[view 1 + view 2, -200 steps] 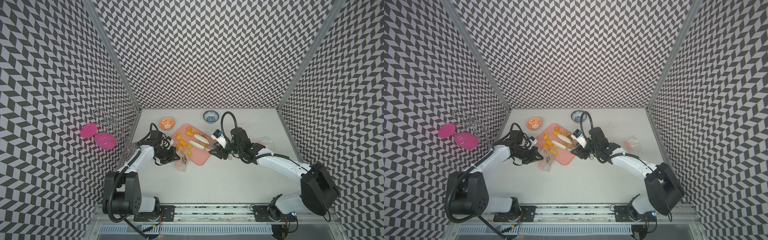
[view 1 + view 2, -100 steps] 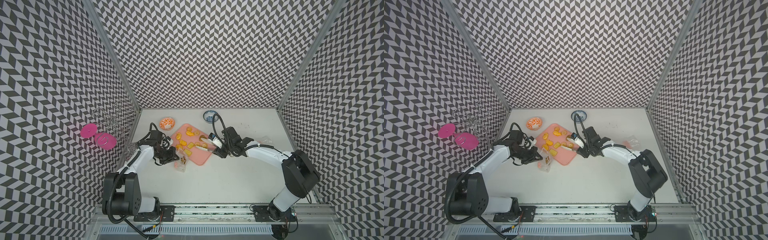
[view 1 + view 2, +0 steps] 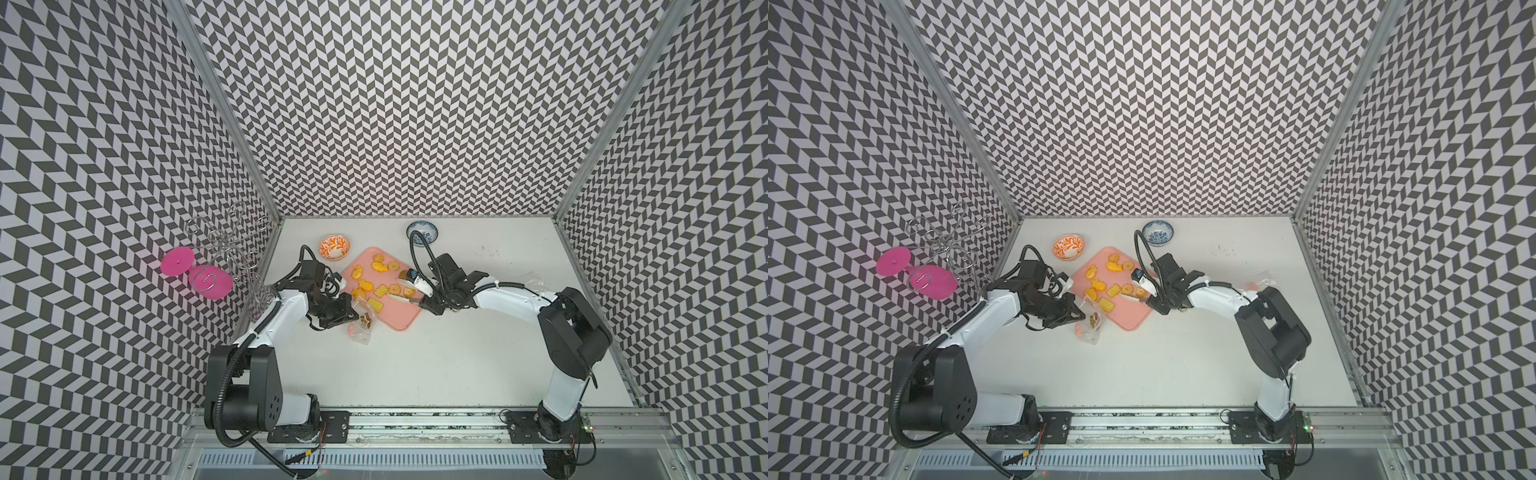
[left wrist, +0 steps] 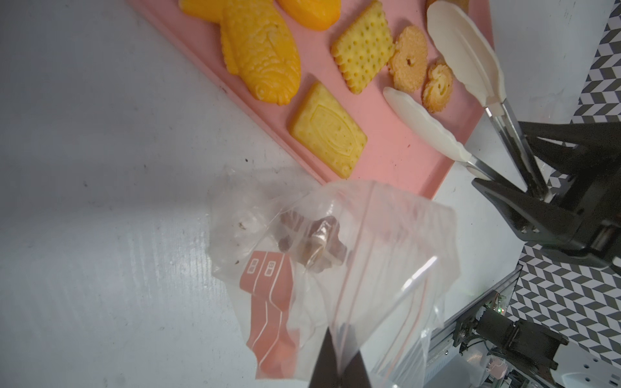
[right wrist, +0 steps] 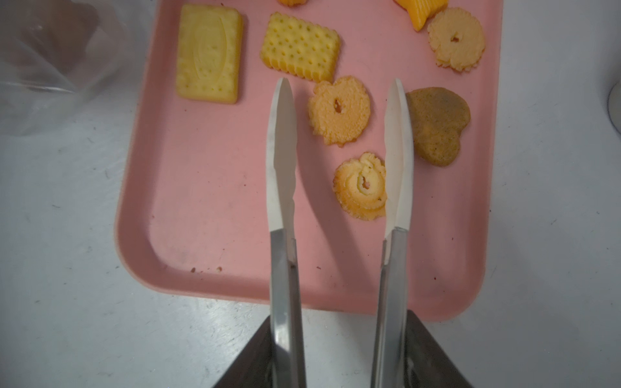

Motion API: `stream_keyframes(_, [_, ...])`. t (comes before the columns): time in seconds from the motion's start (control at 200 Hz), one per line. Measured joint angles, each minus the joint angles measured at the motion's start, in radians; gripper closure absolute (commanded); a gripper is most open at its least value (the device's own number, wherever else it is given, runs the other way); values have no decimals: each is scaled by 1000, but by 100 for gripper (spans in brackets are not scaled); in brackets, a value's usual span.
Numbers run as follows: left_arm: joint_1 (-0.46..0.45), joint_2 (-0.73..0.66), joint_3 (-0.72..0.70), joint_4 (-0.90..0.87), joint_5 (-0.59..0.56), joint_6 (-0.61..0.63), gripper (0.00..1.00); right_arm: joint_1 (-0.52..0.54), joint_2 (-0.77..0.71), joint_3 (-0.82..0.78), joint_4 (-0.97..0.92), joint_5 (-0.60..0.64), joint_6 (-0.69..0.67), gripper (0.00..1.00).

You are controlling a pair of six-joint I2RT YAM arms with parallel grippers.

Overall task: Put the cookies into a resealable bag to prevent moisture
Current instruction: Pick up the cookie from the tray, then place the cookie in the ziploc bag.

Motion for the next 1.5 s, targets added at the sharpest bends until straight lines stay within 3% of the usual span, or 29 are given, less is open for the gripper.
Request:
stream_keyframes(0.566, [-20,6,0,5,0,2,100,17,50,59,-72,28,-9,62])
stream_keyframes(0.781, [-30,29,0,17,0,-2,100,14,-31,32,-78,21,6,63])
stream_keyframes(0.917, [-30,44,6,23,0,-2,100,14,-161,-21,-71,-55,48,63])
stream_keyframes(1.132, [-30,56,24,30,0,-2,100,45,-342,-130,31,-276,188,64])
stream_keyframes(1.322, [-30,56,26,35,5,-2,100,118,-347,-206,121,-396,293,64])
stream_keyframes(1.503, [-29,56,26,35,5,-5,100,145,-274,-203,167,-435,332,62])
